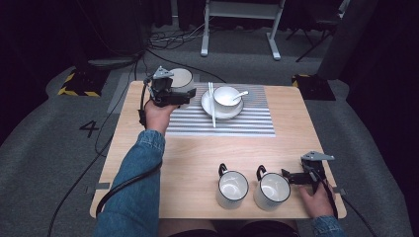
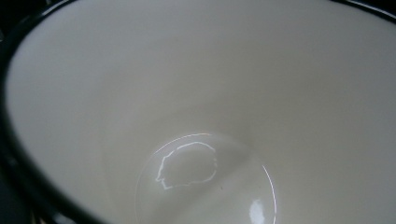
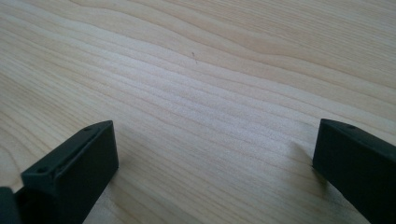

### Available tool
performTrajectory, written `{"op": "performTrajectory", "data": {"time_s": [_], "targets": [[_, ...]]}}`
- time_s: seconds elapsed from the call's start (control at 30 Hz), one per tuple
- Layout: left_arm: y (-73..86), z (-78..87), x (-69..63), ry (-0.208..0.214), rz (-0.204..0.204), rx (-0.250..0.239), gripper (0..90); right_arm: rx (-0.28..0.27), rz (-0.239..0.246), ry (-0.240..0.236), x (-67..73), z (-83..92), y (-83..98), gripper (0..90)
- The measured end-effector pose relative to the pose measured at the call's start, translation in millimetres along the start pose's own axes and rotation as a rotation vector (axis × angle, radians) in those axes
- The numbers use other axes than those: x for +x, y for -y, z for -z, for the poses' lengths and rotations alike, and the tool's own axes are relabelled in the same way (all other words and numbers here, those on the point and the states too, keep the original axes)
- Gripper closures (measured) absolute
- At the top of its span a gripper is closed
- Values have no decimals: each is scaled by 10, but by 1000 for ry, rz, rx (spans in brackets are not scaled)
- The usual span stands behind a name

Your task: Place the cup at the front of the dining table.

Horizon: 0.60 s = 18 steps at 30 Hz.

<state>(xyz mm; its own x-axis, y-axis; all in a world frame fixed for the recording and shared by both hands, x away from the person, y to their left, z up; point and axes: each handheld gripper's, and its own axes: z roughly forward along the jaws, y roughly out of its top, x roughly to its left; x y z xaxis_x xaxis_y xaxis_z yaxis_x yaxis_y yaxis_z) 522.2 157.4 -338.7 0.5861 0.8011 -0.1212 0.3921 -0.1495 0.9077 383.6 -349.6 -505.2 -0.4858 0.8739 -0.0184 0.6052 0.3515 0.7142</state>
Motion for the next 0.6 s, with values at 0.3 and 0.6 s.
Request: {"op": "performTrajectory", "data": {"time_s": [0.3,0.6], "targets": [[-122,-264,159,-28,-28,22,31,0,0,0,0,0,0,3],[5,-531,298,-82,39,62,31,0,-1,0,0,0,0,2]]}}
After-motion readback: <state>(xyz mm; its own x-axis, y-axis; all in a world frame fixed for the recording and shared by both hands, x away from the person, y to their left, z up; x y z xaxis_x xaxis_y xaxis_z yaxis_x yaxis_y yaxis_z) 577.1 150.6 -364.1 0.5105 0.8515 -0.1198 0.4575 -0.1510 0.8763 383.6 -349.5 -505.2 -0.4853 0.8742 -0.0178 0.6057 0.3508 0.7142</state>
